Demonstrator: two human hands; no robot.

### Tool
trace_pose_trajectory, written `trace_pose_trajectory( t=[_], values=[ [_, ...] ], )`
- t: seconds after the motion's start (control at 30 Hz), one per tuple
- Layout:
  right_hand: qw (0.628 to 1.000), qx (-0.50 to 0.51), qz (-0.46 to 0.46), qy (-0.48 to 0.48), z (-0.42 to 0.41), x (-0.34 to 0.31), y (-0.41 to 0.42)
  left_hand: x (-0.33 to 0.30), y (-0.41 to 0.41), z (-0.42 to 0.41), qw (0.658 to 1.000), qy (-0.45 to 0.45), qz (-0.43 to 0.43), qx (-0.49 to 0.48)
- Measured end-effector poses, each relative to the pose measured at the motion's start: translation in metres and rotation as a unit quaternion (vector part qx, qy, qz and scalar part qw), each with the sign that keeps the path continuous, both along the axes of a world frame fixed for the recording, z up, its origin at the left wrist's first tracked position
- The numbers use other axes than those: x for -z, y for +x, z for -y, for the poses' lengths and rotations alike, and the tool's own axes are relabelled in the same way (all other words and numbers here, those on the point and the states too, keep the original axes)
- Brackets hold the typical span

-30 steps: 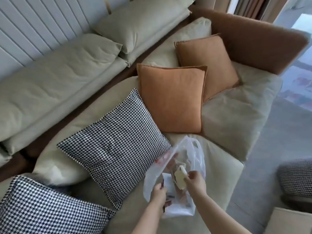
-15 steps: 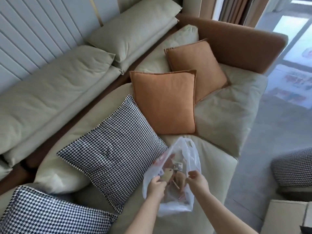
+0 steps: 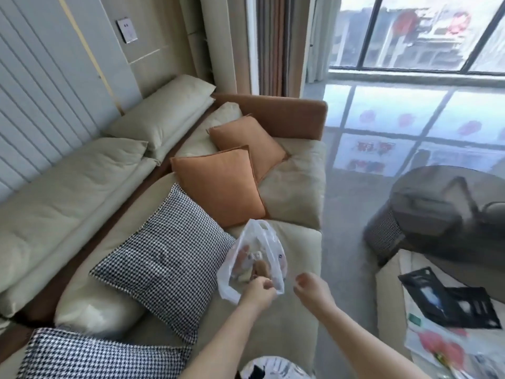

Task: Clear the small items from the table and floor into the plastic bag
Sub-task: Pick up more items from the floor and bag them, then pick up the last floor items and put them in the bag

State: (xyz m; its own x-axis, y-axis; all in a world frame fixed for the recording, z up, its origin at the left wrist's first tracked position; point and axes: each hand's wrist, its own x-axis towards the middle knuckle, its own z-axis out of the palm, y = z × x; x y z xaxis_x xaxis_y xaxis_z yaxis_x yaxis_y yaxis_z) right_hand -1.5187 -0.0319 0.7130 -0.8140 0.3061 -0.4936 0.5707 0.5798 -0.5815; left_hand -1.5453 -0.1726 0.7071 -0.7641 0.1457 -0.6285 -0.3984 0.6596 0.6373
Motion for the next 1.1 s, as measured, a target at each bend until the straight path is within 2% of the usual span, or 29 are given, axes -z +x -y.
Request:
trace_pose_trajectory(
  t=[0.13,0.27,0.37,0.5,0.73,0.8,0.9,1.1],
  values=[
    [0.999,0.018,0.001,0.028,-0.012,-0.014,0.059,-0.026,0.04,-0.016,0.989,-0.05,-0.049,0.129],
    [0.99,-0.005,-0.024,0.136,-0.031,-0.025,0.119,-0.039,0.076,-0.04,0.964,-0.087,-0.091,0.234],
    [0.983,0.005,-0.039,0.181,-0.049,-0.028,0.154,-0.048,0.102,-0.061,0.94,-0.106,-0.134,0.295],
    [0.98,0.062,-0.047,0.181,-0.077,-0.033,0.22,-0.056,0.149,-0.094,0.905,-0.111,-0.178,0.369],
    [0.974,0.158,-0.017,0.163,-0.109,-0.031,0.373,-0.048,0.263,-0.142,0.851,-0.098,-0.198,0.476],
    [0.968,0.185,-0.007,0.167,-0.112,-0.028,0.422,-0.041,0.301,-0.155,0.819,-0.107,-0.204,0.526],
    [0.96,0.223,0.008,0.169,-0.11,-0.026,0.49,-0.038,0.36,-0.174,0.749,-0.124,-0.227,0.61],
    [0.919,0.358,0.045,0.157,-0.099,-0.027,0.603,-0.038,0.472,-0.204,0.636,-0.094,-0.223,0.733]
  ],
)
